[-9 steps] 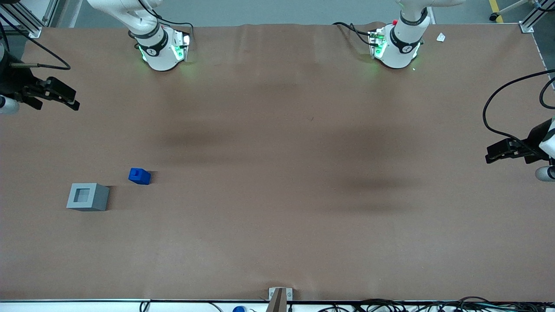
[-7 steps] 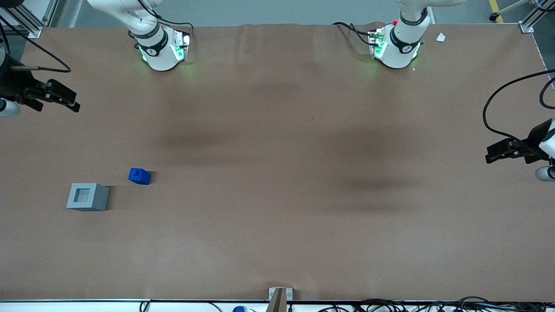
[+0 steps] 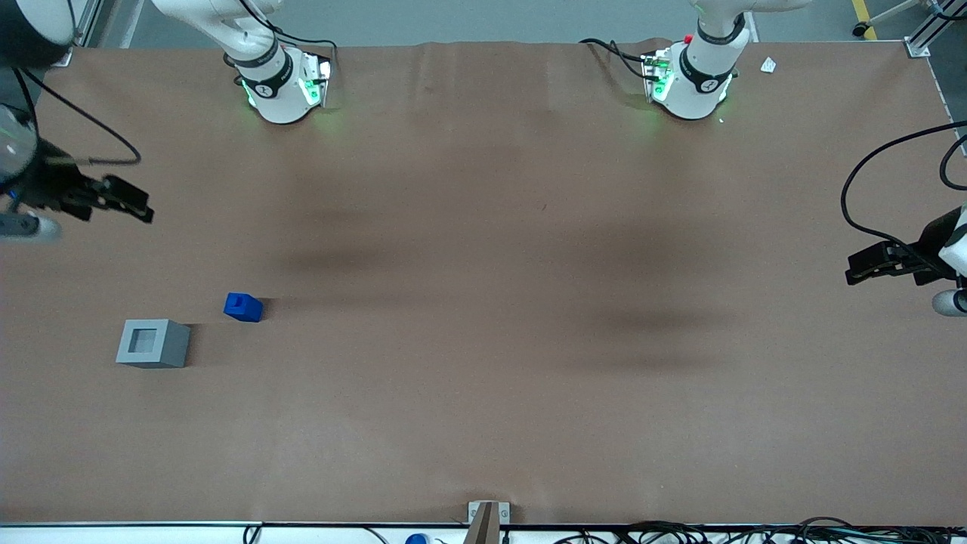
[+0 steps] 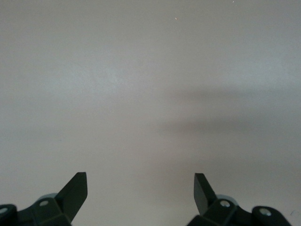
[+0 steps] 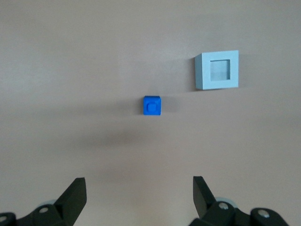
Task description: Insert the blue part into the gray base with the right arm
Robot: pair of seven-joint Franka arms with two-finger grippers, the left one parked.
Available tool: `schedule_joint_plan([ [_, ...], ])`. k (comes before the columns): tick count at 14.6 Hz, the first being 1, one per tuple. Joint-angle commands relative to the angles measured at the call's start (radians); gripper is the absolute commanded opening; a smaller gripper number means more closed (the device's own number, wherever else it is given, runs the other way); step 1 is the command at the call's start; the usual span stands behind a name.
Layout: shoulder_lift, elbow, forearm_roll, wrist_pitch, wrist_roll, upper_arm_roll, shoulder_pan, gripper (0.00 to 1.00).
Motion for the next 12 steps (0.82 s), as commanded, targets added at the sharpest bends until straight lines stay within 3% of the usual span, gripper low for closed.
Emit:
schedule_joint_plan([
  [1,0.11,-0.014,-0.008,0.103,0.009,0.006,-0.039,1.0],
  [7,0.19,-0.198,-0.005,0.405,0.009,0.008,-0.039,1.0],
  [12,0.233,-0.336,0.001,0.601,0.017,0.009,-0.034,0.92],
])
